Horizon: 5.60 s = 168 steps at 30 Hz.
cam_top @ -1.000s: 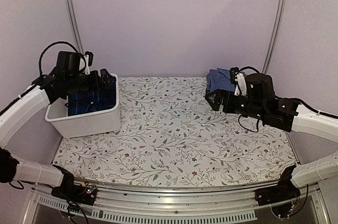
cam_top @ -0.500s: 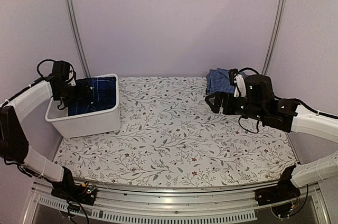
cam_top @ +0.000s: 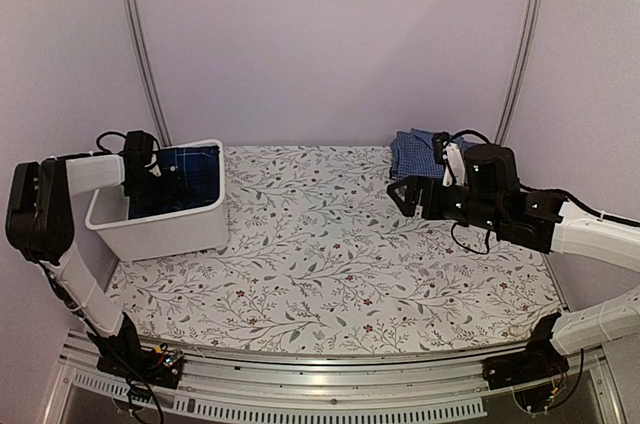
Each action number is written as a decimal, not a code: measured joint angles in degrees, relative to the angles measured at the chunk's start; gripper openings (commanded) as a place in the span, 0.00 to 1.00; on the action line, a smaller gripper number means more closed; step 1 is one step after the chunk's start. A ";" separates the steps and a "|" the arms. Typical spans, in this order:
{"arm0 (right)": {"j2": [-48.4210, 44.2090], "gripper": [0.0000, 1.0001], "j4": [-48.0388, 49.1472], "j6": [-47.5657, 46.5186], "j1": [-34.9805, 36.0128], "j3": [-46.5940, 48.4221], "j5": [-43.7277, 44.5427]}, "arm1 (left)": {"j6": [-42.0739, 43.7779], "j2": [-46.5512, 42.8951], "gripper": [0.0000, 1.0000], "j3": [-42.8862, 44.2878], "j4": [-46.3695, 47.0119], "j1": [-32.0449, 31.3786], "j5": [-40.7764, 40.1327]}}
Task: Fold and stack the long sleeve shirts
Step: Pick up the crumpled shirt from the bin, then place the crumpled shirt at the center of the board, then pick up the crumpled shirt from the center of the board, then flatten out the crumpled shirt at the center of the board.
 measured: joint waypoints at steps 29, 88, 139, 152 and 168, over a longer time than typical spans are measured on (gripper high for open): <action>0.28 0.99 1.20 -0.63 0.00 -0.26 -1.42 | 0.74 -17.66 0.00 3.69 -3.08 -1.16 -1.14; -3.74 0.94 -13.22 -7.17 0.20 -6.01 -1.40 | -11.15 5.49 0.58 10.01 7.93 -52.28 14.43; 15.76 0.01 -31.98 8.74 8.85 17.22 25.97 | -7.45 9.77 0.57 4.37 17.40 -47.63 20.52; 13.64 0.01 -32.83 7.78 2.95 14.23 27.45 | -6.67 26.99 0.57 23.26 16.92 -50.99 21.14; 11.63 0.00 -33.00 4.39 -0.31 13.92 28.37 | -9.51 18.08 0.00 15.19 15.76 -54.34 11.93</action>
